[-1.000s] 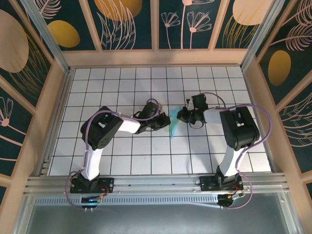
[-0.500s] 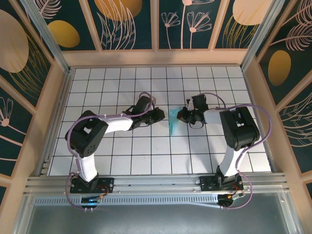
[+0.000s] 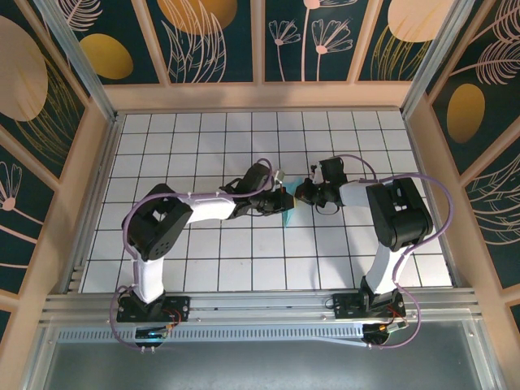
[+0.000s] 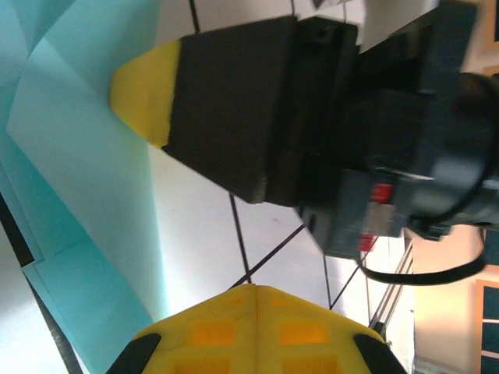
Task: Fold a paper plane with a square sheet of paper (fold left side to right side)
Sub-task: Fold the wing for the fifth time at the center of the table.
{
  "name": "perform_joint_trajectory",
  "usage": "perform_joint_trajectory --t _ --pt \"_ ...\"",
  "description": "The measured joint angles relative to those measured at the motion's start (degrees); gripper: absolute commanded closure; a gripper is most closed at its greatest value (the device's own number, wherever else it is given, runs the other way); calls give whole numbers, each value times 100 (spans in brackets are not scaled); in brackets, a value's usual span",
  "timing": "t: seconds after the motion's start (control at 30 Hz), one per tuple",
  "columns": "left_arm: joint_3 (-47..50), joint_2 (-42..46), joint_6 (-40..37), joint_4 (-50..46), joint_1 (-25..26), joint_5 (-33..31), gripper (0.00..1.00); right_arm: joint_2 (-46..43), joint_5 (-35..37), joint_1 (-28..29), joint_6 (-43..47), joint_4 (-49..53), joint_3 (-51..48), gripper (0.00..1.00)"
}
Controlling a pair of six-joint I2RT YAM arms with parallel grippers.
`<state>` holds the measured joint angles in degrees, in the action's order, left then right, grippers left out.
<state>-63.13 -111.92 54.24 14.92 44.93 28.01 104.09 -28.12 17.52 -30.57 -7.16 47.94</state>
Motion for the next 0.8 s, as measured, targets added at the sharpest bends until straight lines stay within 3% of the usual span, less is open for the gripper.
perform_joint_trajectory --t 0.8 --pt "-50 -431 -111 -319 0 -173 96 0 15 11 2 4 0 100"
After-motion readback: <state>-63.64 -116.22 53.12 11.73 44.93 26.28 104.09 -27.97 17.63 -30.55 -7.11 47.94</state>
